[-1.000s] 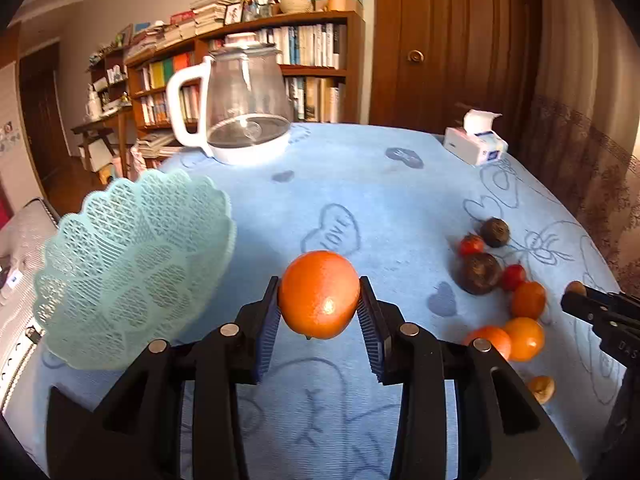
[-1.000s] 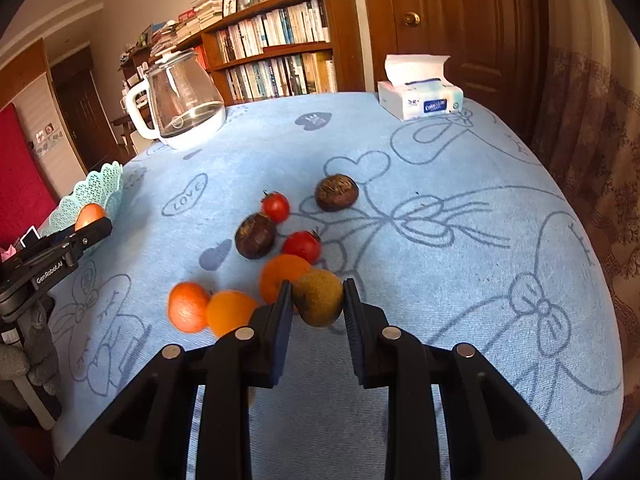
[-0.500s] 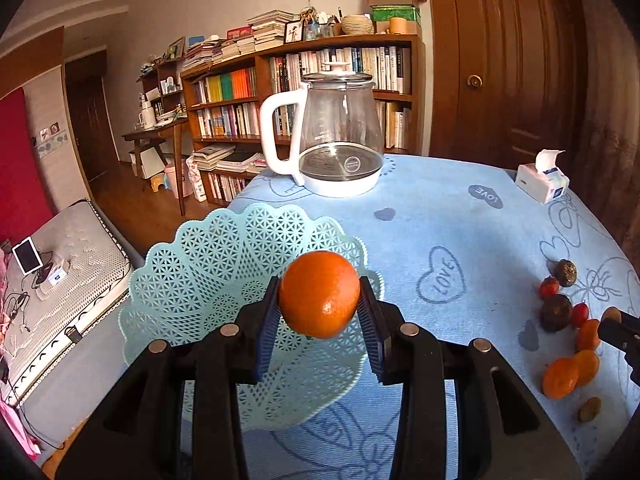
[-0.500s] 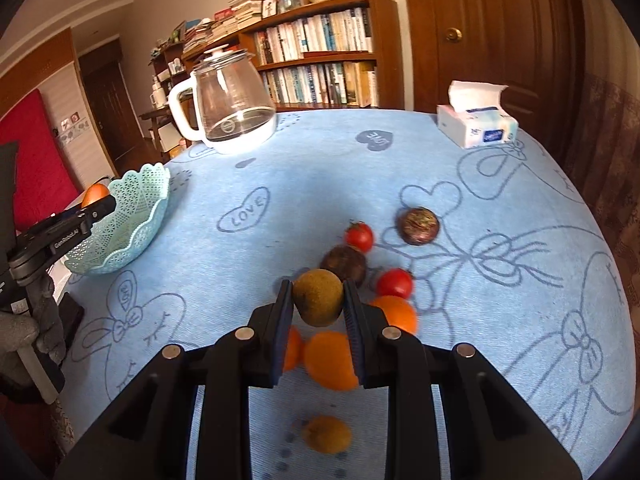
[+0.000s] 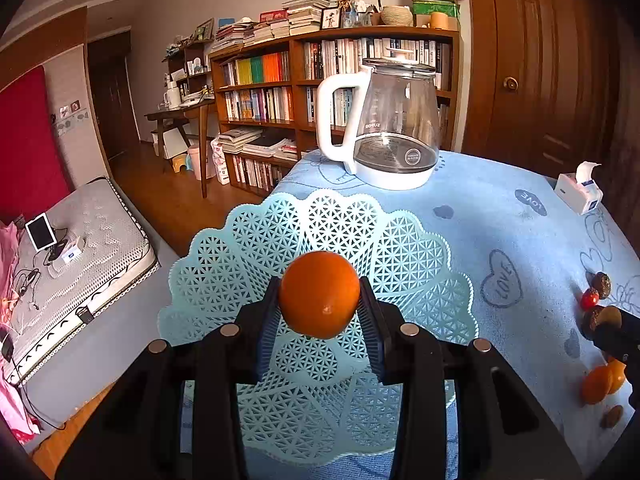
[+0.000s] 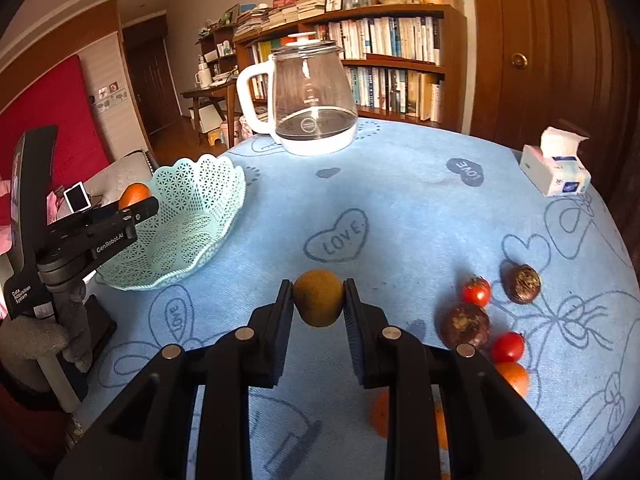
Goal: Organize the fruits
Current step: 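Lower the orange into the basket and open the left tool while the right tool carries the kiwi, then lower the brown kiwi into the basket and open the right tool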
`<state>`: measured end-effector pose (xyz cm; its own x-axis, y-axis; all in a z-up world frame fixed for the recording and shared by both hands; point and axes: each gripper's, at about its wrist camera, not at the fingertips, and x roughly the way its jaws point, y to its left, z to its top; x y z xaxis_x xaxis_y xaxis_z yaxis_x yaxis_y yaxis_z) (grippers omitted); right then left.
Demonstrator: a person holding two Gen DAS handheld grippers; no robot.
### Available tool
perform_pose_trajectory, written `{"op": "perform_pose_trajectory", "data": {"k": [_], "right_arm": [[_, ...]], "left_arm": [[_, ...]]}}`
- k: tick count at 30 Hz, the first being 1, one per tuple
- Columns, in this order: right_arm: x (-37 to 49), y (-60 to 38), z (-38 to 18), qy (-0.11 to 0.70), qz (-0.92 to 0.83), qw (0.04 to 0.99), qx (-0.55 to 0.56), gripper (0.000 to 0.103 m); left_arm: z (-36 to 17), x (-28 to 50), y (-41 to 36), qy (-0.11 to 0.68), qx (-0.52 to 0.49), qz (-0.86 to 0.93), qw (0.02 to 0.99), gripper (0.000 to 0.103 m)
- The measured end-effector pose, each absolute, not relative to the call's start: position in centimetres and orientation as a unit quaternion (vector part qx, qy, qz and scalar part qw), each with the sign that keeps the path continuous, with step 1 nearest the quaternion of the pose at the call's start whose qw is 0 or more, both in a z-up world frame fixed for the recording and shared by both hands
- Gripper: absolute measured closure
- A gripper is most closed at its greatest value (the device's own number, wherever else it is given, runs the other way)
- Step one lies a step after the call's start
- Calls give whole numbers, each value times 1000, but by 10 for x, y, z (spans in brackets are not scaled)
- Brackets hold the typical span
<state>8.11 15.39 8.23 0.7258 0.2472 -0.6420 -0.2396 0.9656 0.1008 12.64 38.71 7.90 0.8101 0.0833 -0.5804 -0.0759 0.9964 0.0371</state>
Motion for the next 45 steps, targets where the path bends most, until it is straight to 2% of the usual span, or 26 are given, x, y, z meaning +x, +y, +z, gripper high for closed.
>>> {"op": "perform_pose_trajectory", "data": {"k": [5, 7, 10, 14, 33, 35, 37, 39, 45], "right_arm": [[92, 182, 90, 339, 154, 928, -9, 78], [96, 191, 92, 337, 162, 927, -12, 78], [101, 203, 94, 337, 172, 926, -12, 78], [106, 215, 96, 336, 181, 924, -15, 78], [140, 271, 95, 341, 213, 916, -22, 77], [142, 275, 94, 338, 209, 917, -23, 75], [143, 275, 92, 339, 207, 918, -19, 61], [143, 273, 91, 336, 200, 920, -13, 52], [141, 264, 87, 338, 191, 921, 3, 51]], "left_arm": [[79, 129, 395, 308, -1, 50, 950, 64], [79, 130, 396, 308, -3, 53, 950, 61], [82, 129, 400, 298, -9, 64, 952, 27], [89, 126, 403, 280, -5, 78, 957, 18], [103, 119, 429, 260, -35, 102, 960, 14], [104, 119, 431, 258, -39, 105, 960, 10], [105, 119, 434, 257, -42, 106, 960, 9], [106, 118, 435, 256, -44, 106, 960, 9], [107, 118, 436, 256, -45, 105, 960, 8]]}}
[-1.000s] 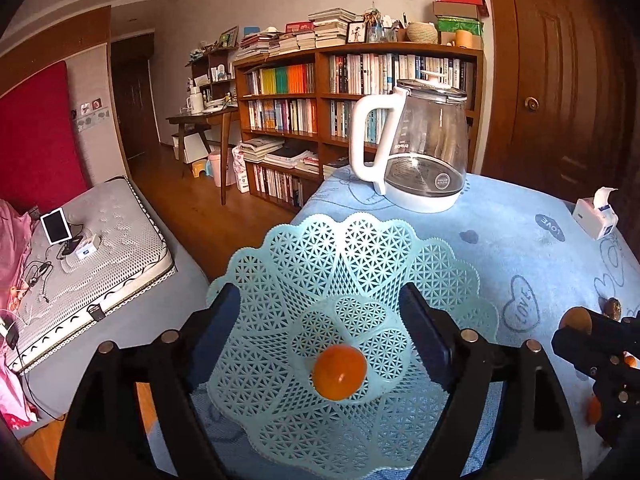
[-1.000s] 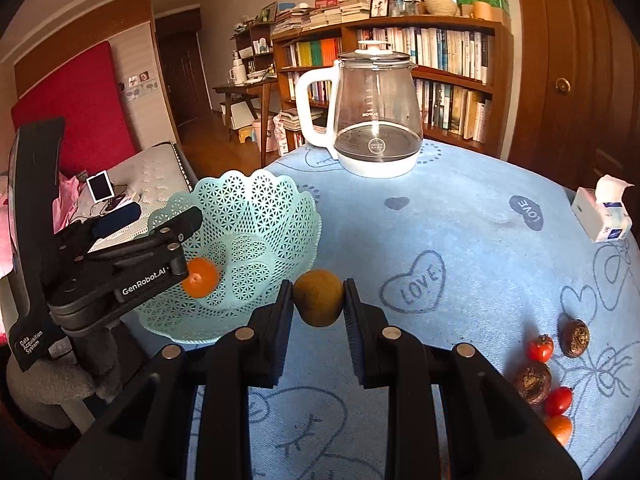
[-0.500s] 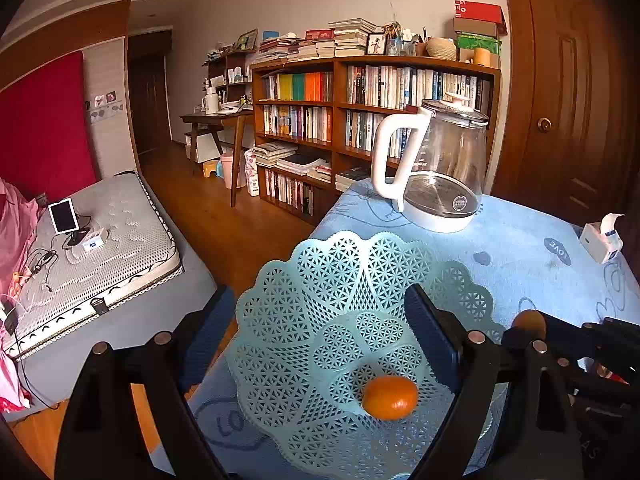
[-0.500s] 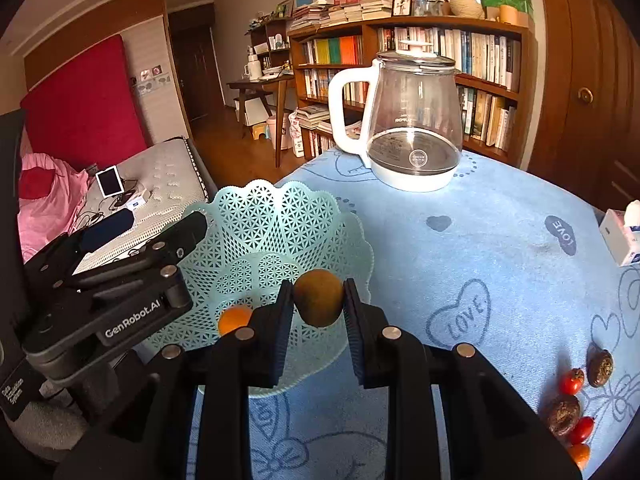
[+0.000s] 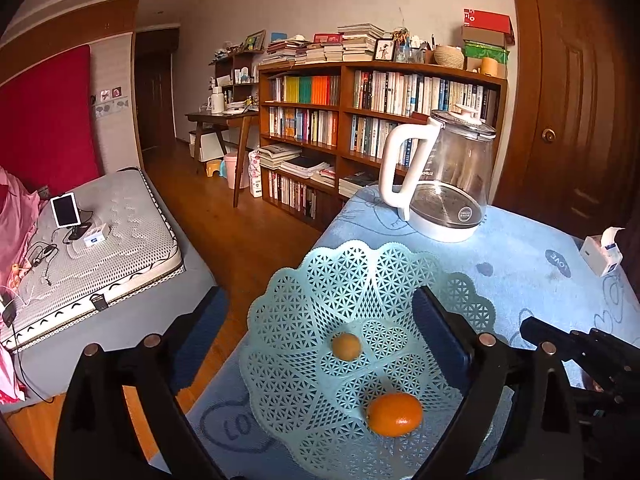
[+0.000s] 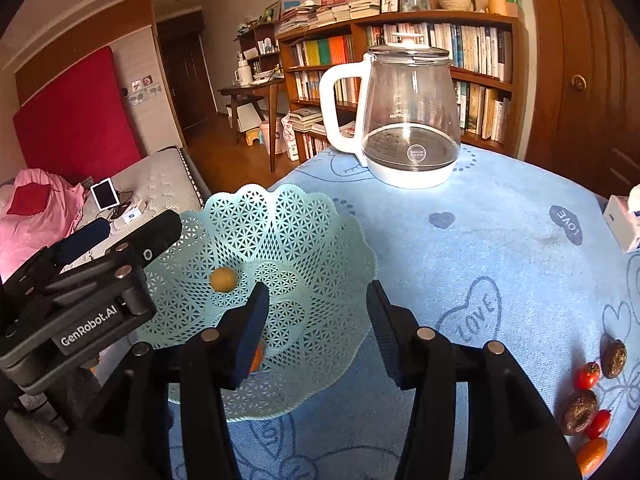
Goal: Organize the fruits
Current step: 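Lower the brown kiwi into the basket and open the right tool, then withdraw both tools from the basket back toward the fruit on the table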
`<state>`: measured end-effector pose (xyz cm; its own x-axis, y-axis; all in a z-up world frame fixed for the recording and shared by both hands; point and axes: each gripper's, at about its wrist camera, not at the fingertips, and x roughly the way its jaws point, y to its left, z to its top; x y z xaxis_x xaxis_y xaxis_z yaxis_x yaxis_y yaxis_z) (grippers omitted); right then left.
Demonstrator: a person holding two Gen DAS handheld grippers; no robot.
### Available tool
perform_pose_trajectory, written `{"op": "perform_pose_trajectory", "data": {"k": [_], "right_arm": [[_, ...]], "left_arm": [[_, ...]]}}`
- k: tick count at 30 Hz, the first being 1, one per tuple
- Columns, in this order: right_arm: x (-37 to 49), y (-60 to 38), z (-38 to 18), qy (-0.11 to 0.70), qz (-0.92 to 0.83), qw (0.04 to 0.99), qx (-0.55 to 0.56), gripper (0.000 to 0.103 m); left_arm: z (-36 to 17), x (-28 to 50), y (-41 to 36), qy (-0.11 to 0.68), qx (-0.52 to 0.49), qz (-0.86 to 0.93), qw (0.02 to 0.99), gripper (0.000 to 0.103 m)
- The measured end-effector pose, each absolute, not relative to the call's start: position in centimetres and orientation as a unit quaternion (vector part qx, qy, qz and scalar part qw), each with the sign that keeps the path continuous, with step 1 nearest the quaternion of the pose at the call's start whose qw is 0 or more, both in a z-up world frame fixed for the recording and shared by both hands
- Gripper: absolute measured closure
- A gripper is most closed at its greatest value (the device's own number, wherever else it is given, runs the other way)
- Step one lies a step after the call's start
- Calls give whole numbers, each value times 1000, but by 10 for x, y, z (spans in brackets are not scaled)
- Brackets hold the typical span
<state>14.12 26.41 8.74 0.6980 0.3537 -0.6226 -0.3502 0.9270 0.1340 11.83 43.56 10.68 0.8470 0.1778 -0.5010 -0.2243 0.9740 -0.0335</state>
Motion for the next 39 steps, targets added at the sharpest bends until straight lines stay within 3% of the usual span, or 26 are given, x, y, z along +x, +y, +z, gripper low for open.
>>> {"op": "perform_pose_trajectory", "data": {"k": [10, 39], "right_arm": [[133, 240, 82, 338, 161, 926, 41, 29], [90, 161, 67, 343, 97, 928, 110, 23]], "left_arm": [[110, 118, 429, 256, -43, 98, 961, 4], [119, 97, 399, 238, -24, 53, 969, 3]]}}
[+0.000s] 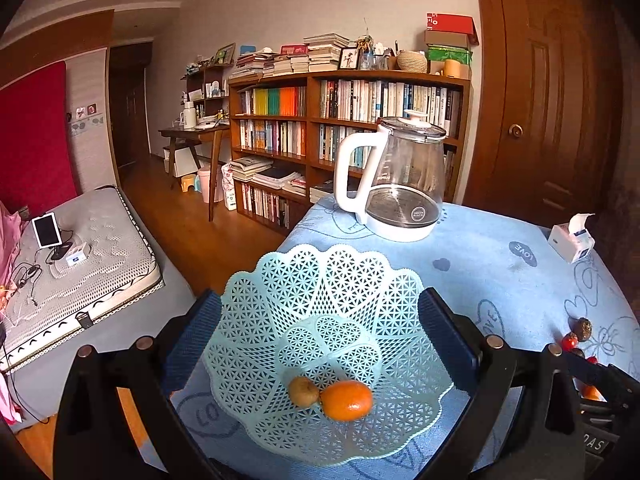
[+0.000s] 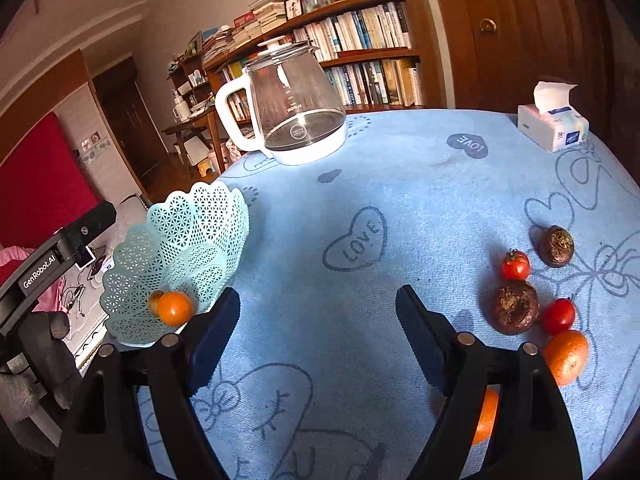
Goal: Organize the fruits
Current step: 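Withdraw both tools from the basket back toward the fruit on the table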
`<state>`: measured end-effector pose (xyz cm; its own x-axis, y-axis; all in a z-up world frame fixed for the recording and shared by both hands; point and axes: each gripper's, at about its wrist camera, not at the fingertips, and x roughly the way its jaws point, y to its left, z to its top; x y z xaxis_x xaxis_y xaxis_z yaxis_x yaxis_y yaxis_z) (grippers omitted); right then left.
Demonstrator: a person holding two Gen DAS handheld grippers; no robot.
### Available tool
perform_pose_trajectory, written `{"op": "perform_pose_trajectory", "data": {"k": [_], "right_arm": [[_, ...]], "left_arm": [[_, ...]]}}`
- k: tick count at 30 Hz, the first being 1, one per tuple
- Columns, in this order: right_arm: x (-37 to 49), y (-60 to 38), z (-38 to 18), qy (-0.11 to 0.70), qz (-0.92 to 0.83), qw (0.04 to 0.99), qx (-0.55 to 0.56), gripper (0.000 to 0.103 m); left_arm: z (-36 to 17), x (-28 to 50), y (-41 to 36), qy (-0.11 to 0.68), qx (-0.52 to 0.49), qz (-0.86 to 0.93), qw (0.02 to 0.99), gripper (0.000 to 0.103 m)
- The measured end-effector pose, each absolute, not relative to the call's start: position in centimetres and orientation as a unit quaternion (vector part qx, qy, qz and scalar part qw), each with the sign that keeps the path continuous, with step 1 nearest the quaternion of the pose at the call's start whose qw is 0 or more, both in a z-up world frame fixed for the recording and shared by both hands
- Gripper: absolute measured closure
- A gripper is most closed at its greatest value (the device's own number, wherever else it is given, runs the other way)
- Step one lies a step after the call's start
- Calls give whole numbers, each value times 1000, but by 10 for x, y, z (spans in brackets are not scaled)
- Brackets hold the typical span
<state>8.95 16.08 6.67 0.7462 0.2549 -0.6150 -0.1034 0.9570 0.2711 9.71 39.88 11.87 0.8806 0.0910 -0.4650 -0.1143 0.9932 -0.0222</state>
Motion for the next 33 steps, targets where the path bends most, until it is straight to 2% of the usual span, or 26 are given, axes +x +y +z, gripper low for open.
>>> {"op": "perform_pose_trajectory", "data": {"k": [33], "right_arm": [[31, 48, 41, 348, -12, 926, 143, 23]], "left_arm": [[90, 80, 311, 261, 70, -32, 962, 3]]}}
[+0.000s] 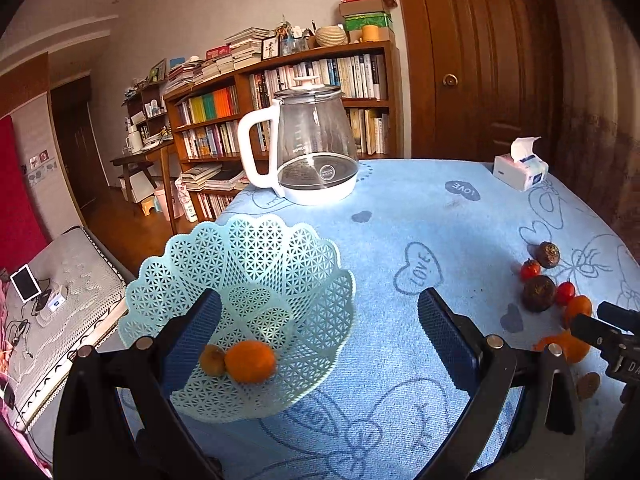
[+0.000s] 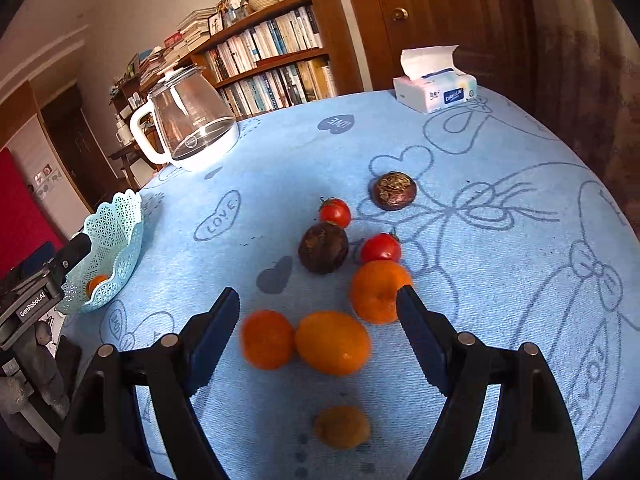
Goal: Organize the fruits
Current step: 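Withdraw both tools from the basket back toward the fruit on the table, then close the right tool on the small yellow-brown fruit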
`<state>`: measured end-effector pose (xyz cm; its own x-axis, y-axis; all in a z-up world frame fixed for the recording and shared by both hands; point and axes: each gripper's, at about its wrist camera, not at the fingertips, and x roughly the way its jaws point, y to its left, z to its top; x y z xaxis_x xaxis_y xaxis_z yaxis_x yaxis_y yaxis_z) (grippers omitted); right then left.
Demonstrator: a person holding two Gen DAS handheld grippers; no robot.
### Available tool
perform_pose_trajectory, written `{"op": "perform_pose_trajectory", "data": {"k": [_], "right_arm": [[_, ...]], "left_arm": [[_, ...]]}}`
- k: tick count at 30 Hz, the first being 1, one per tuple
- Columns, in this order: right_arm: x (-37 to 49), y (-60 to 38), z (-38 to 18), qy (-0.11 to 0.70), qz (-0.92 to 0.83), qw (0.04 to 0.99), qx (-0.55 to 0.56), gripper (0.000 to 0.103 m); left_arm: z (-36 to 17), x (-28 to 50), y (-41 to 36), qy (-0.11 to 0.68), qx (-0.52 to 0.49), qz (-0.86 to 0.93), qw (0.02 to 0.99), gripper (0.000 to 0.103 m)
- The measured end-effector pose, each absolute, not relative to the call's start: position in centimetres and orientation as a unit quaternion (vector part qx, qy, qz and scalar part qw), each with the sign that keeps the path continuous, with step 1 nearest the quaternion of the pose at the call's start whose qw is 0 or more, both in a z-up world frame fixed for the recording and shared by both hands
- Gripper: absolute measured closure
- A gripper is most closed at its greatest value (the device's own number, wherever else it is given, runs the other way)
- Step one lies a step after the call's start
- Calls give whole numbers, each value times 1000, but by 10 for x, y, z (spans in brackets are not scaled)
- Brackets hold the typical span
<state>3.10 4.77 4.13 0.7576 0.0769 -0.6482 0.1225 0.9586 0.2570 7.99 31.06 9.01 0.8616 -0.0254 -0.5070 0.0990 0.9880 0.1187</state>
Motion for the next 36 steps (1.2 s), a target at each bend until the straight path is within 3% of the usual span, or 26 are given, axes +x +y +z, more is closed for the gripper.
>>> {"op": "perform_pose_trajectory", "data": {"k": [15, 34, 36], "right_arm": [[-1, 47, 29, 398, 24, 913, 86, 23], [-9, 56, 13, 430, 43, 900, 53, 74], [-9, 56, 14, 428, 45, 901, 52, 74]], "left_arm": [[66, 69, 273, 282, 116, -76, 949, 3], [52, 65, 256, 305, 125, -97, 939, 3], [51, 65, 252, 309, 124, -103, 937, 3]]}}
